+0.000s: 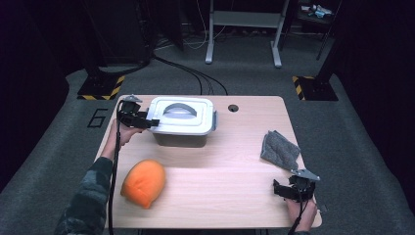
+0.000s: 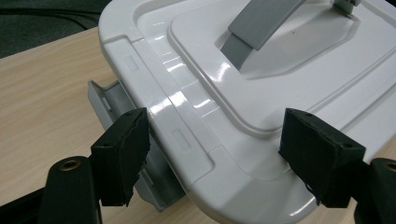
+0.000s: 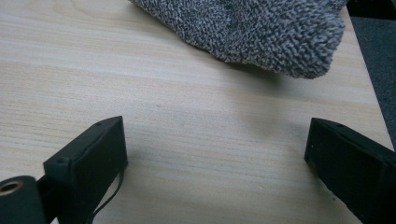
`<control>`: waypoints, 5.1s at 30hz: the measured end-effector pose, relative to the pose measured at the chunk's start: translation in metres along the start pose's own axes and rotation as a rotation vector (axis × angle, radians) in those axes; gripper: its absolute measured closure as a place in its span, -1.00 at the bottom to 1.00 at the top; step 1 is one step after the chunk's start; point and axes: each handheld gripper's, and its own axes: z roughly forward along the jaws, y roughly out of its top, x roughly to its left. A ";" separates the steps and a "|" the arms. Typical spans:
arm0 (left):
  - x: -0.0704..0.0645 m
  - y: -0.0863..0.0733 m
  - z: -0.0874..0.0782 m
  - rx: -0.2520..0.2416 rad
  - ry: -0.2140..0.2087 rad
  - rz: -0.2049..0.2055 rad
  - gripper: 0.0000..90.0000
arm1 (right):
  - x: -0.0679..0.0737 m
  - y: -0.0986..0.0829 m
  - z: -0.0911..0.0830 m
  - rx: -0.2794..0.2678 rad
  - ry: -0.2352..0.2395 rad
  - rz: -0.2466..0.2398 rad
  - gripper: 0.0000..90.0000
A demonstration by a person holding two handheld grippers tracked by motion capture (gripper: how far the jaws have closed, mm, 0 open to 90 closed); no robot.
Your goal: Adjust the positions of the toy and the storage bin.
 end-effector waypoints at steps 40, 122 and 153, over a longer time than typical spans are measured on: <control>-0.022 0.010 -0.002 -0.044 0.000 0.031 -0.64 | 0.000 0.000 0.000 0.001 0.001 0.001 -0.88; 0.044 -0.168 -0.011 0.014 0.235 -0.049 -0.76 | 0.081 0.119 0.022 -0.062 0.330 -0.191 -0.87; 0.043 -0.168 -0.011 0.017 0.240 -0.057 -0.75 | 0.108 0.210 0.058 -0.101 0.401 -0.135 -0.05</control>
